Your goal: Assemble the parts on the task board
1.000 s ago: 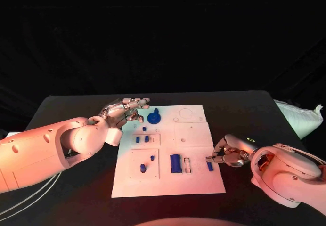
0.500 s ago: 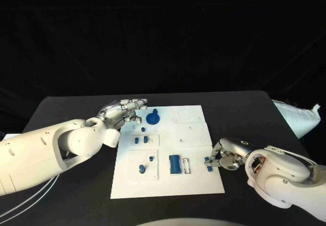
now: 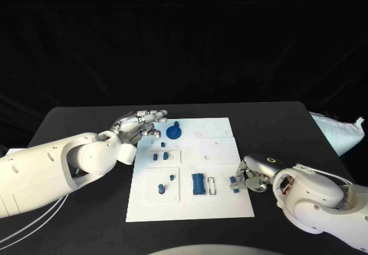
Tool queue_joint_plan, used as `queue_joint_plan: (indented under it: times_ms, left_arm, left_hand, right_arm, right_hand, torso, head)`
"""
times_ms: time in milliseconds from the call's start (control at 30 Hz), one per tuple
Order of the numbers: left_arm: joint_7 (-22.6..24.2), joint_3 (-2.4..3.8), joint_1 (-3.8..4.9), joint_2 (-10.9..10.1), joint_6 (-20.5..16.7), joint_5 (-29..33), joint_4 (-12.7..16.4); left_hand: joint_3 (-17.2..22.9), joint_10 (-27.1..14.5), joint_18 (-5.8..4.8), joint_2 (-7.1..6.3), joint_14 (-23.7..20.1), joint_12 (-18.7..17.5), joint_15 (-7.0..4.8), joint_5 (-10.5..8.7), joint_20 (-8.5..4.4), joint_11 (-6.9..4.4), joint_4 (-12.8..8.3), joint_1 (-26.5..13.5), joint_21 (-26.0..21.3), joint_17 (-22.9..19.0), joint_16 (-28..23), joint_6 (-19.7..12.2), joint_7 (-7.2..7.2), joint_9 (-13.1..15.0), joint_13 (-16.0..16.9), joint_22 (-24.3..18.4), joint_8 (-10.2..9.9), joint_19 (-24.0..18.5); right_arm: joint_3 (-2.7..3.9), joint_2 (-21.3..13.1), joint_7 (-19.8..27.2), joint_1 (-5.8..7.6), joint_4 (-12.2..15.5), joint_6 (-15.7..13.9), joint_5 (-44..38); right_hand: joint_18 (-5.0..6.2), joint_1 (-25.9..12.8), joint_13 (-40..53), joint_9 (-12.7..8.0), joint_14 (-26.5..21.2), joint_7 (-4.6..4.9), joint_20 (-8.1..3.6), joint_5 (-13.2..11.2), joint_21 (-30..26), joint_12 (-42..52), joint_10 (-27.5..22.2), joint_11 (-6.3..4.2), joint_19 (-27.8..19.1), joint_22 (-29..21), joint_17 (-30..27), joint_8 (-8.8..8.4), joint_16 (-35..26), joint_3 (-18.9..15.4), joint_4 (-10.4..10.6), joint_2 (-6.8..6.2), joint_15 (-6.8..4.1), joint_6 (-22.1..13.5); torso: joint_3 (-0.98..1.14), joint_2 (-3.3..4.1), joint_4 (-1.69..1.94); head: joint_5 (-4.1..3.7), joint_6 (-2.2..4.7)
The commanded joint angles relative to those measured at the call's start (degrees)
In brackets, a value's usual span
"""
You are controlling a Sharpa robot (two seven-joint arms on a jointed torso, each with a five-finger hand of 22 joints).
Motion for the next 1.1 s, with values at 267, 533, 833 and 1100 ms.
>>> queue_joint_plan:
  times_ms: [267, 533, 833, 1100]
  left_arm:
    - [-0.3, 0.04, 0.01, -0.1, 0.8, 0.3, 0.3]
    - [-0.7, 0.05, 0.02, 0.1, 1.0, 0.3, 0.2]
    - [-0.7, 0.06, 0.02, 0.4, 1.0, 0.1, 0.1]
    - [-0.7, 0.07, 0.02, 0.5, 1.1, 0.1, 0.0]
  left_hand:
    - [-0.5, -0.5, 1.09, 0.55, -0.4, 0.4, -0.01, 0.07, 0.04, 0.07, 0.2, -0.1, 0.0, -0.1, 0.3, -0.4, -0.13, 0.1, 0.0, -0.1, 0.4, -0.2]
    - [-0.5, -0.6, 1.08, 0.62, -0.4, 0.4, 0.01, 0.06, 0.05, 0.09, 0.3, -0.2, 0.0, -0.1, 0.4, -0.5, -0.11, 0.1, 0.0, -0.1, 0.4, -0.2]
    - [-0.6, -0.6, 1.08, 0.71, -0.4, 0.4, 0.03, 0.07, 0.07, 0.1, 0.4, -0.2, 0.0, -0.1, 0.4, -0.5, -0.1, 0.1, 0.0, -0.2, 0.4, -0.3]
    - [-0.6, -0.7, 1.08, 0.76, -0.5, 0.4, 0.03, 0.09, 0.07, 0.1, 0.4, -0.2, 0.0, -0.1, 0.4, -0.5, -0.11, 0.1, 0.0, -0.2, 0.4, -0.3]
  right_arm:
    - [-0.44, 1.3, -0.9, -0.97, -1.2, 7.5, -6.4]
    - [-0.44, 2.5, -0.9, -1.37, -1.6, 9.0, -8.5]
    - [-0.43, 2.7, -1.1, -1.47, -1.5, 6.2, -8.1]
    - [-0.29, 2.8, -0.3, -1.47, -0.2, -2.5, -0.7]
  right_hand:
    - [-0.82, 4.9, -10.2, -0.5, 4.5, -0.29, 0.09, -2.3, -0.5, -0.7, -0.2, -0.45, -0.5, -0.3, 8.4, -0.55, -0.5, 2.1, -1.7, 2.53, -0.46, 0.8]
    - [-0.82, 9.2, -10.2, -0.9, 4.5, -0.54, -0.17, -2.4, -0.6, -1.0, -0.5, -0.73, -0.5, -0.3, 8.4, -1.17, -0.5, 6.6, -4.6, 3.42, -0.72, 1.1]
    - [-0.92, 9.9, -9.8, -1.0, 4.6, -0.75, -0.34, -1.5, -0.3, -0.3, -0.2, -0.97, -0.2, 0.2, 8.9, -1.4, -0.2, 11.2, -5.8, 3.92, -0.88, 1.7]
    - [-0.85, 4.5, -10.2, -1.4, 4.6, -0.43, -0.15, -2.2, -0.5, -1.1, -0.2, -0.63, -0.3, -0.1, 8.7, -2.33, -0.4, 16.7, -1.0, 4.08, -0.6, 1.1]
  torso:
    - [0.03, -0.03, -0.01]
    - [0.04, -0.01, -0.15]
    - [0.0, -0.09, 0.01]
    - [0.07, -0.09, -0.01]
  head:
    - [-0.14, -0.19]
    - [0.02, -0.44]
    - [-0.11, -0.59]
    - [0.04, -0.56]
